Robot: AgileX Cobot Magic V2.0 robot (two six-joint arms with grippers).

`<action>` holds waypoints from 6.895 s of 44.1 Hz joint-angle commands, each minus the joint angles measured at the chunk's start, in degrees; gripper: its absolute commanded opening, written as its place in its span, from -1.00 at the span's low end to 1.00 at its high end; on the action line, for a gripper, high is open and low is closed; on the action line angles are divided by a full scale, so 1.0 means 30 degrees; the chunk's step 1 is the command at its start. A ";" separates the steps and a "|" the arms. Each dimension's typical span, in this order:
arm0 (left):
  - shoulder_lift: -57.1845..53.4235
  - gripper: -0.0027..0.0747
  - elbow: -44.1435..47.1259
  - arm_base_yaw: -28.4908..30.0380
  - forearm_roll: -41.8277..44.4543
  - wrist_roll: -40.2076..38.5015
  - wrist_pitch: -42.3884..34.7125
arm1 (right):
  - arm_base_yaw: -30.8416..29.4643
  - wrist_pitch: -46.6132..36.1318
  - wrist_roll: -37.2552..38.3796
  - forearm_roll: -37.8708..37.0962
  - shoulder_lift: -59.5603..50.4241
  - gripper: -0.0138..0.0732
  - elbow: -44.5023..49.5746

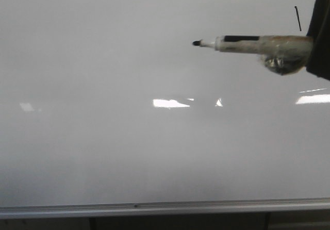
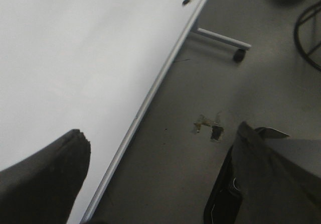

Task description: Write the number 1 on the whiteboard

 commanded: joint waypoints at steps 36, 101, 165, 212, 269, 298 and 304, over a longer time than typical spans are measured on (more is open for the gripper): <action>0.6744 -0.16 -0.3875 -0.6600 0.0282 0.0158 -0.2256 | 0.0928 -0.0171 -0.5073 0.6044 -0.0526 -0.69 -0.0377; -0.2789 -0.98 0.3654 0.6972 0.5473 -0.8763 -0.9417 | -0.6697 -0.1638 -0.0523 0.3808 -0.6525 0.38 -0.0037; 1.1235 -0.95 0.6327 0.9168 0.2699 -0.9083 -2.9750 | -0.6697 -0.3278 -0.0523 0.3808 -0.6525 0.38 0.1723; 0.0641 0.11 0.2643 1.2121 0.7153 -1.0276 -0.7921 | -0.6697 -0.1699 0.8581 -0.2105 -0.9195 0.38 0.1706; -1.0075 -0.62 0.2280 0.7899 0.9674 -1.4011 -0.1189 | -0.6697 -0.2266 1.2896 -0.5559 -1.6354 -0.40 0.4587; -1.0075 -0.98 0.2280 0.7899 0.9428 -1.4011 -0.1619 | -0.6697 -0.2446 1.2896 -0.5516 -1.6354 -0.84 0.4587; -1.0075 -0.98 0.2280 0.7899 0.9428 -1.4011 -0.1619 | -0.6697 -0.2446 1.2896 -0.5516 -1.6354 -0.84 0.4587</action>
